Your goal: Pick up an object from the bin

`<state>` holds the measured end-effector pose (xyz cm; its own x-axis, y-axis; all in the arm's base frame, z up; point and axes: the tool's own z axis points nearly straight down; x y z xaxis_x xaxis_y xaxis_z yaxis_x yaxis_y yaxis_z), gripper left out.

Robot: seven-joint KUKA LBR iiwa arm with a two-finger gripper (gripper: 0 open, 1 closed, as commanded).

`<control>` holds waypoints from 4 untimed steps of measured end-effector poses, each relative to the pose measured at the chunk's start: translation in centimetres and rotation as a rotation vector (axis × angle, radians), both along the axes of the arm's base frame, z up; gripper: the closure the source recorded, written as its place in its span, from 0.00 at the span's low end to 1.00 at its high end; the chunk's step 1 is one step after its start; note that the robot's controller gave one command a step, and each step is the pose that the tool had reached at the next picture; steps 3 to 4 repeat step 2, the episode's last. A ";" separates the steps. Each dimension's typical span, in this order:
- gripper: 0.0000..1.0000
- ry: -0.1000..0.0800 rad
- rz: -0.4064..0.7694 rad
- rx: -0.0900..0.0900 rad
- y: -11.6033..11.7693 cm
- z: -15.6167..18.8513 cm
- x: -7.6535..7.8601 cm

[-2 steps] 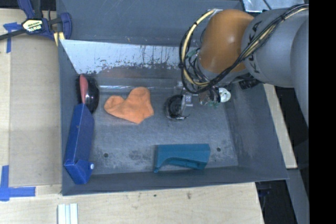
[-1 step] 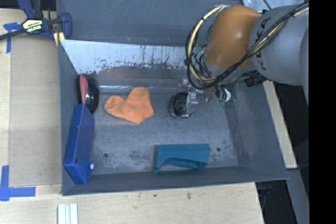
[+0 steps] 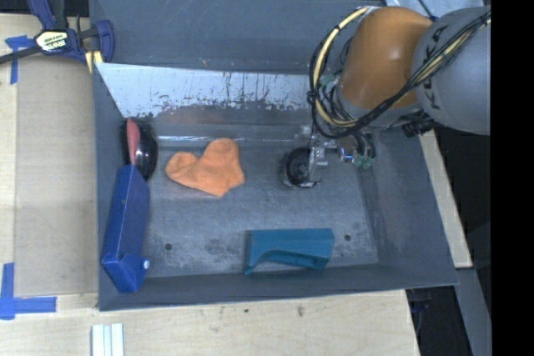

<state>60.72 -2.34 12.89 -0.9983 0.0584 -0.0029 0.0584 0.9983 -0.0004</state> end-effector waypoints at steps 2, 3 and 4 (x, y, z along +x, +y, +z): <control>1.00 0.001 -0.055 0.001 -0.7 11.7 0.8; 1.00 0.001 -0.055 0.001 -0.7 11.7 0.8; 1.00 0.001 -0.055 0.001 -0.7 11.7 0.8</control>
Offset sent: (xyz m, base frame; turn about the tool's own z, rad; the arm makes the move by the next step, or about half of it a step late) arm 0.0114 -0.0093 0.1273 0.0659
